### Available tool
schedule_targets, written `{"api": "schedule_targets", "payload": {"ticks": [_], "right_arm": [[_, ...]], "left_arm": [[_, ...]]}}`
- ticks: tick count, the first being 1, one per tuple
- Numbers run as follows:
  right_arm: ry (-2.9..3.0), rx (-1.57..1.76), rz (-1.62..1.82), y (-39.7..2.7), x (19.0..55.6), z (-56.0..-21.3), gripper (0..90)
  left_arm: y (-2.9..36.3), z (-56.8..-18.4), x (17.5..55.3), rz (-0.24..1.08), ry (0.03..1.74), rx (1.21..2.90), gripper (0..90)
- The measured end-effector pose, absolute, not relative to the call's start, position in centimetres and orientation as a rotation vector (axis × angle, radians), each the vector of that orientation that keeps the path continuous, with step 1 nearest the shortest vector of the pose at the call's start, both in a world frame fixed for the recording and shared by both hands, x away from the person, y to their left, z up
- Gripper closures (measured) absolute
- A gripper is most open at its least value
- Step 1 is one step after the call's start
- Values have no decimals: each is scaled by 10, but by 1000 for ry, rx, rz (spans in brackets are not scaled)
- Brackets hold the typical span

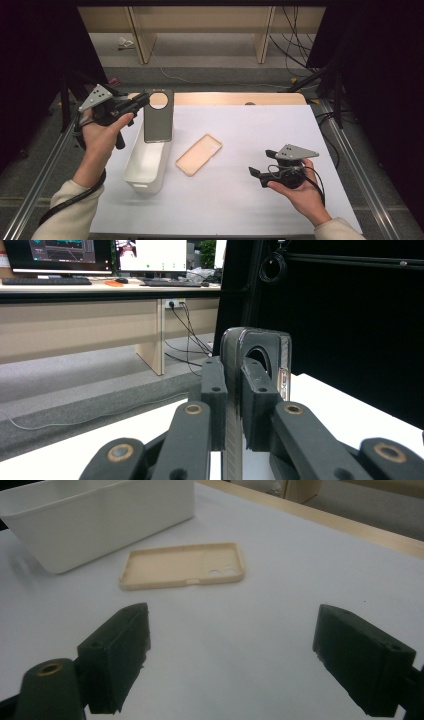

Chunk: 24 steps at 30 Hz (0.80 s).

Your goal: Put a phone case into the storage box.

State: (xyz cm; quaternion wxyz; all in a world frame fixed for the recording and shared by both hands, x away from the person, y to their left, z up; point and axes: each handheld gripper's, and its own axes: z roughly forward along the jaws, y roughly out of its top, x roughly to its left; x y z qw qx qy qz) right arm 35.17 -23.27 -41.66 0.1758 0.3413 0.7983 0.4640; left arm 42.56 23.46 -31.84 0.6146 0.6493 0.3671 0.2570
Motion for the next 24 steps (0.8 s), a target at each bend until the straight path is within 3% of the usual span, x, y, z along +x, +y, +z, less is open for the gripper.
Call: {"api": "schedule_targets", "payload": {"ticks": [24], "right_arm": [[2263,968,1317,-232,352,-417,161]], "left_arm": [[244,-323,456,649,889,1496,817]]}}
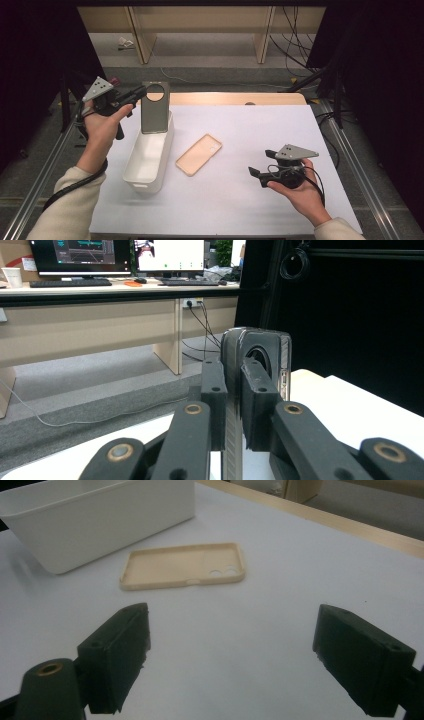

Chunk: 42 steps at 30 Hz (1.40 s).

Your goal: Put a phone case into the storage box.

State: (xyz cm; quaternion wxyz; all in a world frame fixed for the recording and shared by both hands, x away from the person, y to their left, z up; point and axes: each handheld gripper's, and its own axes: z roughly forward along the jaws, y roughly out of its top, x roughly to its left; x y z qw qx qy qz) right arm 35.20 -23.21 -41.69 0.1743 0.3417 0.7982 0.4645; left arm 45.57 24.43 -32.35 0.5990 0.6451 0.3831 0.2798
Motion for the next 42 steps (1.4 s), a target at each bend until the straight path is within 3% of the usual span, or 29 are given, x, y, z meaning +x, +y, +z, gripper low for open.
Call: {"api": "schedule_targets", "payload": {"ticks": [42], "right_arm": [[2262,971,1321,-233,353,-417,161]], "left_arm": [[255,-351,499,630,960,1533,817]]}}
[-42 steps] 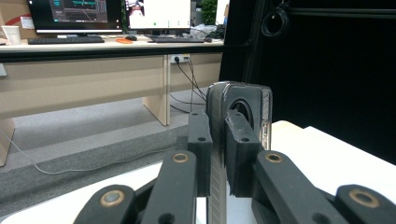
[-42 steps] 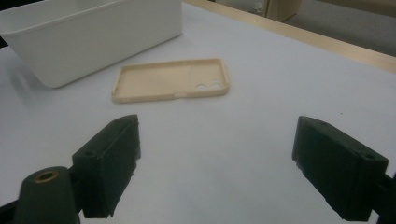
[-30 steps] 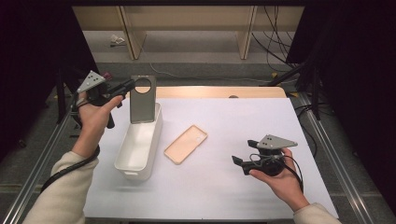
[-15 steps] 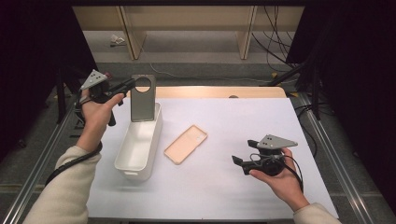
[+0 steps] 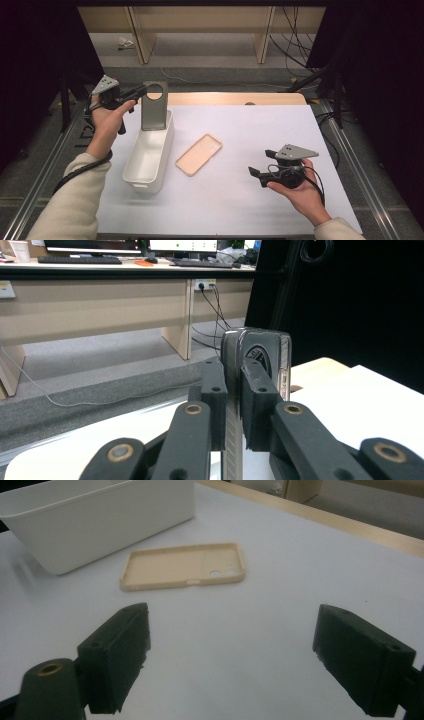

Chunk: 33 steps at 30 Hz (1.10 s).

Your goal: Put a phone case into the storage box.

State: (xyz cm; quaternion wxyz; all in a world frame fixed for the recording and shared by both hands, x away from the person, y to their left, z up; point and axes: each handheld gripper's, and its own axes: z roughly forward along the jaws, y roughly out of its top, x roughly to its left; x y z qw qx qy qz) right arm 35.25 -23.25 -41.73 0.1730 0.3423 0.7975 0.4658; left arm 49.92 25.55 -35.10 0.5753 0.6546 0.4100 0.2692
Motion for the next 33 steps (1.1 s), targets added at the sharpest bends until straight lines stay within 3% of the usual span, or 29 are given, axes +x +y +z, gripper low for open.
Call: {"api": "schedule_targets", "payload": {"ticks": [33], "right_arm": [[2265,969,1323,-233,353,-418,161]], "left_arm": [[250,-378,520,610,999,1607,817]]}}
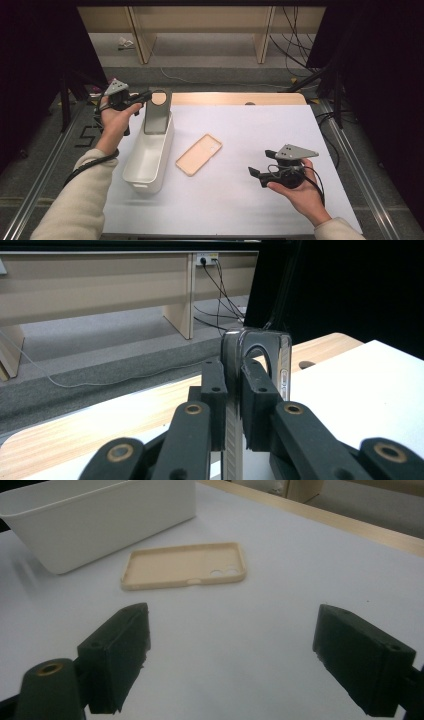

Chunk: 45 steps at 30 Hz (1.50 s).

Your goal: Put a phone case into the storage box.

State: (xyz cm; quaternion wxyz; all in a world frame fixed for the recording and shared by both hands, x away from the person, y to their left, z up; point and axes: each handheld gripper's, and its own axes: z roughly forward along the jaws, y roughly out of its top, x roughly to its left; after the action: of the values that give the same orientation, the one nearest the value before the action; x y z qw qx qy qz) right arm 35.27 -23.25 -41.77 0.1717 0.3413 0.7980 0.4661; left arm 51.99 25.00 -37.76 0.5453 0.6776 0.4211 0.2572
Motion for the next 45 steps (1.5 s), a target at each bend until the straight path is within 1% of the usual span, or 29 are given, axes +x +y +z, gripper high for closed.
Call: {"api": "schedule_targets", "payload": {"ticks": [45], "right_arm": [[2272,968,1327,-232,353,-418,161]], "left_arm": [[253,-404,536,570,1071,1649,813]]}}
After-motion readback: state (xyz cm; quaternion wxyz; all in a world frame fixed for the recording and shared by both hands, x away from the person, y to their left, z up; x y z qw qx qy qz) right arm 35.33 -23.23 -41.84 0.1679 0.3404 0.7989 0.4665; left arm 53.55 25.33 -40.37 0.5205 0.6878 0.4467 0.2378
